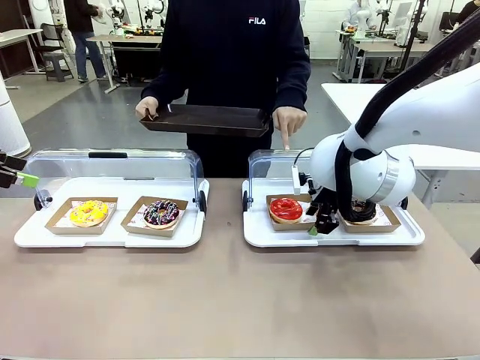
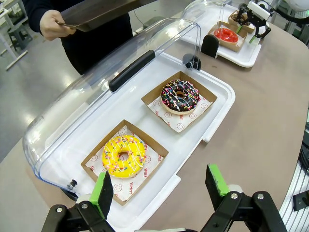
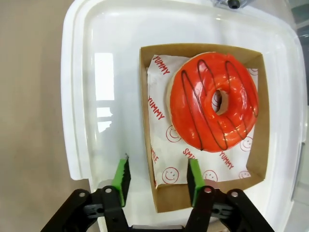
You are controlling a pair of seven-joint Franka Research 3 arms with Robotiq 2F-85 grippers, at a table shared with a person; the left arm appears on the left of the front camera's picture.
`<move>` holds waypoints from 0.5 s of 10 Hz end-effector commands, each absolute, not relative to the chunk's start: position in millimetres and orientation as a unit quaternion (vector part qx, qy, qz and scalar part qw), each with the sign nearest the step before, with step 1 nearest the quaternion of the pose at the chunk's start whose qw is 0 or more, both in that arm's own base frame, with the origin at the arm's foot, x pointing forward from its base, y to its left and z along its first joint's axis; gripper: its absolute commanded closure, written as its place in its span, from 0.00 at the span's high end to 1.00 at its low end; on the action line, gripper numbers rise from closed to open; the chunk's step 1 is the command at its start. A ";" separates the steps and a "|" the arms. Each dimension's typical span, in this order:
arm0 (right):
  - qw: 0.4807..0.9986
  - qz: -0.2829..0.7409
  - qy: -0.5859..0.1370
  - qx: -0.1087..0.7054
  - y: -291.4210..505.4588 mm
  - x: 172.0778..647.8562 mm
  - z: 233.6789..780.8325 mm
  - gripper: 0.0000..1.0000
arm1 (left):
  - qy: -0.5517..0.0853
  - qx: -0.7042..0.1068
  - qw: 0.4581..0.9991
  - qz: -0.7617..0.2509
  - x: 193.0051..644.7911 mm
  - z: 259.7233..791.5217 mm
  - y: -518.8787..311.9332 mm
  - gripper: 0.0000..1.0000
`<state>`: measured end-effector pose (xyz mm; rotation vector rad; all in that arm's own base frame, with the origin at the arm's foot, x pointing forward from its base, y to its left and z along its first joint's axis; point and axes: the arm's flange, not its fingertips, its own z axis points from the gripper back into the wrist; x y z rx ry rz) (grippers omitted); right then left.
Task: Provide the desired donut to the person.
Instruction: Pick up and lift the Paper togo box containing the Donut pointed at by the person.
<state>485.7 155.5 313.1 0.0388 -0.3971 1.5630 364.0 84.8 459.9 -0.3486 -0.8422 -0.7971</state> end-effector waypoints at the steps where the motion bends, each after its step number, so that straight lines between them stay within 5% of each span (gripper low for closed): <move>1: 0.686 0.705 -0.176 0.016 154.2 493.5 307.8 0.00 | -0.403 -0.167 0.815 -0.381 364.6 457.2 87.3 1.00; 2: 0.686 0.705 -0.178 0.021 153.8 493.7 309.1 0.16 | -0.403 -0.167 0.815 -0.381 364.6 457.2 87.3 1.00; 3: 0.687 0.705 -0.174 0.023 153.9 493.8 310.1 0.05 | -0.403 -0.167 0.815 -0.381 364.6 457.2 87.3 1.00; 5: 0.684 0.711 -0.162 0.029 154.1 490.7 315.3 0.00 | -0.403 -0.167 0.815 -0.381 364.6 457.2 87.3 1.00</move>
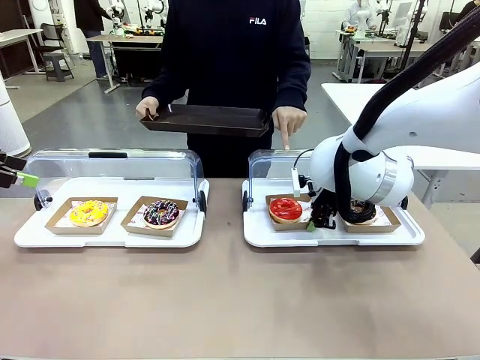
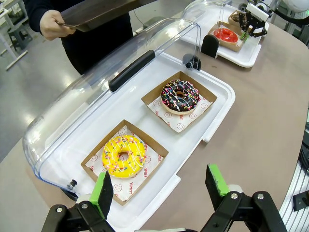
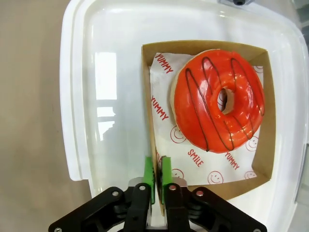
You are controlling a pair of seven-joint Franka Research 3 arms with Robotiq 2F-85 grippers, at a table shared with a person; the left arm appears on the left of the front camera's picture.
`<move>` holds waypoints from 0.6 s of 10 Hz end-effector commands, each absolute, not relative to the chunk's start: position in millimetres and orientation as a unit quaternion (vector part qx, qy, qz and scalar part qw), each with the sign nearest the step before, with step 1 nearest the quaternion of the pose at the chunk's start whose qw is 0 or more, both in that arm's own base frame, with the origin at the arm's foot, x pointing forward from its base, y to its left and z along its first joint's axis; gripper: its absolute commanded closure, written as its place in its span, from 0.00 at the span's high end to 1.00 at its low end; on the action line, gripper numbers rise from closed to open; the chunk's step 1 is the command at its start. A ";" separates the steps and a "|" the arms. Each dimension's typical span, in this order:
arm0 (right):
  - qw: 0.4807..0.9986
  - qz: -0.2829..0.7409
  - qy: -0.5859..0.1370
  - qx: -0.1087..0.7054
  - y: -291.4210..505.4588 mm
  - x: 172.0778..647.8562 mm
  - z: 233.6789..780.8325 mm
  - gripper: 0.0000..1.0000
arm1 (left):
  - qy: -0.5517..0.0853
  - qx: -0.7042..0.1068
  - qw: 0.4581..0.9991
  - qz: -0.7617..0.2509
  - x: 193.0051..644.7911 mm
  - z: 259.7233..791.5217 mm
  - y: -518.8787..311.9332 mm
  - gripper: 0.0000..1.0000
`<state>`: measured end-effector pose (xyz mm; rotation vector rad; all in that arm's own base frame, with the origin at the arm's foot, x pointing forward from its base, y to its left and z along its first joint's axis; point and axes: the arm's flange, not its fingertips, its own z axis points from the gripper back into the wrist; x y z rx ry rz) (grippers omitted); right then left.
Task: Provide the desired donut to the person.
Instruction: Pick up and lift the Paper togo box containing the Donut pointed at by the person.
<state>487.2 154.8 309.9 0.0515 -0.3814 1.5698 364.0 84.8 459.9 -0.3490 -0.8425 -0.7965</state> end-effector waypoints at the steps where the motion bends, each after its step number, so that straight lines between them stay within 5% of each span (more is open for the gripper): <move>1: 0.684 0.711 -0.160 0.026 154.2 489.7 317.9 0.00 | -0.403 -0.167 0.815 -0.381 364.6 457.2 87.3 1.00; 6: 0.684 0.709 -0.171 0.016 144.3 414.4 376.8 0.00 | -0.403 -0.167 0.815 -0.381 364.6 457.2 87.3 1.00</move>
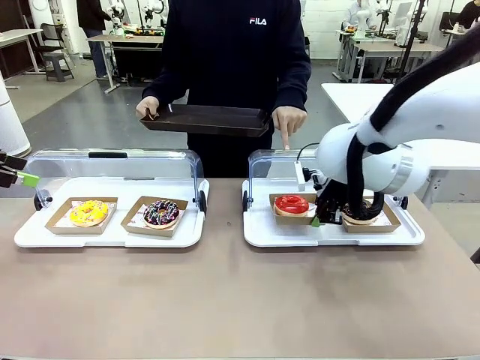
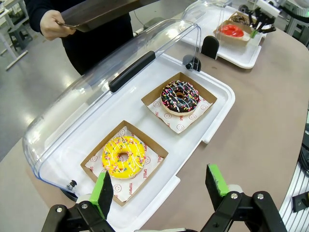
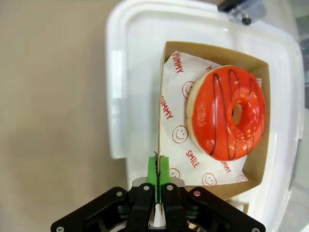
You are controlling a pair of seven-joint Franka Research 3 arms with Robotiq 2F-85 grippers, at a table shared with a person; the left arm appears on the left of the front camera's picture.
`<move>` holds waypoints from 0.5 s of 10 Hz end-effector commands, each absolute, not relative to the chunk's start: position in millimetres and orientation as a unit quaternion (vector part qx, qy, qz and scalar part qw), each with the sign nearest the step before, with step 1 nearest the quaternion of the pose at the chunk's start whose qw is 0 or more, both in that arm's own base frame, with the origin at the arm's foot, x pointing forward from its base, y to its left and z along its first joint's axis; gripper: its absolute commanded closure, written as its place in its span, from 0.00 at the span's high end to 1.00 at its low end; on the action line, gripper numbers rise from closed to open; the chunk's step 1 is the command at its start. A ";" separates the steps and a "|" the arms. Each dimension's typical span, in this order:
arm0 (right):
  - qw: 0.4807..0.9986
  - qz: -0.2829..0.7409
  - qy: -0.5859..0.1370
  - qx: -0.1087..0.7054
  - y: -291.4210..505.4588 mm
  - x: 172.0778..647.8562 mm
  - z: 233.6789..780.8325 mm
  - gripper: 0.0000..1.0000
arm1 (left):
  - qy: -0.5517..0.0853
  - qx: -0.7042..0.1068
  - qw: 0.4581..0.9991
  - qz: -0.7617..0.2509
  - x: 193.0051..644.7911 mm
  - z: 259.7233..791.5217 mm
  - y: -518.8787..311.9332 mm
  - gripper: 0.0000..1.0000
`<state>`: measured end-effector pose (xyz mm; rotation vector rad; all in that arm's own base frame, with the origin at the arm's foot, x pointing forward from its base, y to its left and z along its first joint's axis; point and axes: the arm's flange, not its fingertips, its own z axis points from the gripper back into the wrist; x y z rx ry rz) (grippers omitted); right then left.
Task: Provide the desired donut to the person.
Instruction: Pick up and lift the Paper togo box containing the Donut pointed at by the person.
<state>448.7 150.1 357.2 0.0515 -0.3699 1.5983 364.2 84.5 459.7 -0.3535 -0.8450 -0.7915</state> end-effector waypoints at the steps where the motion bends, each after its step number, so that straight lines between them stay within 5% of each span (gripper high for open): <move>1: 0.688 0.704 -0.174 0.032 138.8 389.4 390.5 0.00 | -0.403 -0.167 0.815 -0.381 364.6 457.2 87.3 1.00; 5: 0.687 0.697 -0.205 0.036 117.2 276.1 464.6 0.00 | -0.403 -0.167 0.815 -0.381 364.6 457.2 87.3 1.00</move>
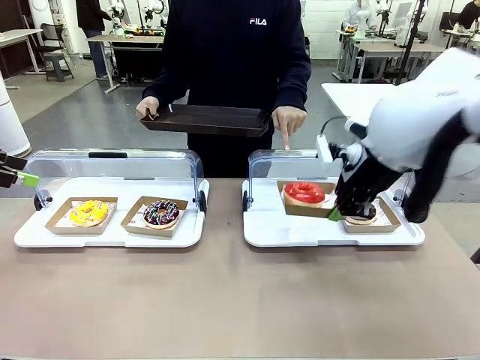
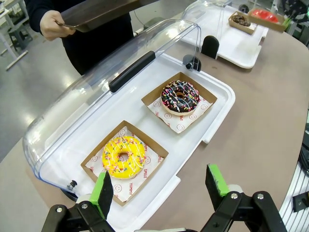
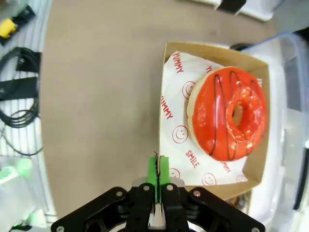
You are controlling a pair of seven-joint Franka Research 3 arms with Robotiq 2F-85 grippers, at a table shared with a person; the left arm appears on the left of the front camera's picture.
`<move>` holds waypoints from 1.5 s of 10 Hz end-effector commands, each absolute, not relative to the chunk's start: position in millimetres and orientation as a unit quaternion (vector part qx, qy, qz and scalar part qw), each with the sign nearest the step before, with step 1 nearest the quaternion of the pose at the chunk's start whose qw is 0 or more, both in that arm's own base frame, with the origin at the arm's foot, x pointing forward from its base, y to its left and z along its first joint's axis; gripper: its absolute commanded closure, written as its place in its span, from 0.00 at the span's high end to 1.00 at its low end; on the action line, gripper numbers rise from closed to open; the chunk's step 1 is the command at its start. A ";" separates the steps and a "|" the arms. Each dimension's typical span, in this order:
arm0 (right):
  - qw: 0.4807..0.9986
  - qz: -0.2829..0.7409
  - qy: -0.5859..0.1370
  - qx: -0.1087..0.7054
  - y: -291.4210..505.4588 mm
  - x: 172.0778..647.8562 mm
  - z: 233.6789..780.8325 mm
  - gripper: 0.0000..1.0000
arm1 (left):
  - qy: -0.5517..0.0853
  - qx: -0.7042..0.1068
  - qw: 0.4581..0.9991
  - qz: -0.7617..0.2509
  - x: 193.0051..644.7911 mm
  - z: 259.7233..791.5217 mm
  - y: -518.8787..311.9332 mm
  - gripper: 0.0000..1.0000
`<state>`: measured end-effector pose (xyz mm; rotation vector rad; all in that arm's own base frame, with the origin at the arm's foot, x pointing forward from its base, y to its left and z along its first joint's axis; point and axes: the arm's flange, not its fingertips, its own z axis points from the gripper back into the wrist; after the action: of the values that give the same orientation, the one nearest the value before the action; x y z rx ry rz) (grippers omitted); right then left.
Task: Provide the desired donut to the person.
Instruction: Pick up and lift the Paper togo box containing the Donut pointed at by the person, then place the picked Paper togo box onto the Handle tray extended by the person.
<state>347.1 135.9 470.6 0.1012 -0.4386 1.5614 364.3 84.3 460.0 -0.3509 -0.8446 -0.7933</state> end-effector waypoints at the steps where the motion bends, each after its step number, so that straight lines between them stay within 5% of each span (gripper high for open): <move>1: 0.672 0.704 -0.228 0.028 117.9 263.0 491.5 0.00 | -0.403 -0.167 0.815 -0.381 364.6 457.2 87.3 1.00; 4: 0.703 0.683 -0.190 0.061 117.9 292.3 542.3 0.00 | -0.403 -0.167 0.815 -0.381 364.6 457.2 87.3 1.00; 5: 0.670 0.702 -0.240 0.021 126.3 282.6 551.0 0.00 | -0.403 -0.167 0.815 -0.381 364.6 457.2 87.3 1.00; 15: 0.670 0.702 -0.240 0.021 126.3 282.6 551.0 0.00 | -0.403 -0.167 0.815 -0.381 364.6 457.2 87.3 1.00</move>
<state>279.1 124.9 555.2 0.0598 -0.5379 1.5858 364.1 84.7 460.2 -0.3485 -0.8452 -0.7949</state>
